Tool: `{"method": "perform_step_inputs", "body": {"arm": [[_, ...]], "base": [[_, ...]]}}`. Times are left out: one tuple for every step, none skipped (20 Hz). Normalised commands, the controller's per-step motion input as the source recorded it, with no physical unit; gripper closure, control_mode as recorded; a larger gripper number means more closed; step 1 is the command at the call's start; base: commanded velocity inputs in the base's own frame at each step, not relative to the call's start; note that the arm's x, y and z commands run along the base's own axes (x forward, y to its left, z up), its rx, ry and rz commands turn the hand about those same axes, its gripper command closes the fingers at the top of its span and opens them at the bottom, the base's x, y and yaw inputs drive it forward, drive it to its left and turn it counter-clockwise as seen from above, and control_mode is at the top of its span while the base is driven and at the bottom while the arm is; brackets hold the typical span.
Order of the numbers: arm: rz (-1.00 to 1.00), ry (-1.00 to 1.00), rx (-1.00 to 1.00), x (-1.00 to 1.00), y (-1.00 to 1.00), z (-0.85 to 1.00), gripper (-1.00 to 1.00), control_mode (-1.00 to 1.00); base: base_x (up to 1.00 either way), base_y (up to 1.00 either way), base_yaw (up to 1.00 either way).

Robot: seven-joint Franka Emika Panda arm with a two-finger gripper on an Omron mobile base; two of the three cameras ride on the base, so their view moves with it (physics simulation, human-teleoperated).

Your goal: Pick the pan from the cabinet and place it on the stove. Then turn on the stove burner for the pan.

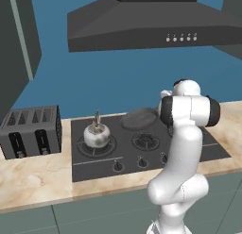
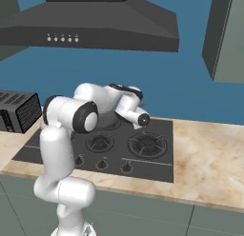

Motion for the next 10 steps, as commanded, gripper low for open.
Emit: {"method": "perform_step_inputs", "body": {"arm": [[0.1, 0.0, 0.0, 0.33, -0.09, 0.0, 1.0, -1.0], [0.09, 0.0, 0.0, 0.32, -0.08, 0.0, 1.0, -1.0], [0.09, 0.0, 0.0, 0.3, -0.04, 0.0, 1.0, -1.0], [0.09, 0.0, 0.0, 0.34, 0.0, 0.0, 1.0, -1.0], [0.09, -0.01, 0.0, 0.33, 0.0, 0.0, 1.0, -1.0], [0.08, -0.02, 0.0, 0.33, 0.0, -0.02, 1.0, -1.0], [0.08, -0.02, 0.0, 0.33, 0.0, -0.05, 1.0, -1.0], [0.08, -0.01, 0.0, 0.35, 0.0, -0.06, 1.0, -1.0], [0.08, -0.01, 0.0, 0.34, 0.0, -0.07, 1.0, -1.0], [0.08, -0.01, 0.0, 0.33, 0.0, -0.1, 1.0, -1.0]], "base": [[0.0, 0.0, 0.0], [0.0, 0.0, 0.0], [0.0, 0.0, 0.0], [0.0, 0.0, 0.0], [0.0, 0.0, 0.0], [0.0, 0.0, 0.0], [0.0, 0.0, 0.0], [0.0, 0.0, 0.0], [0.0, 0.0, 0.0], [0.0, 0.0, 0.0]]}}
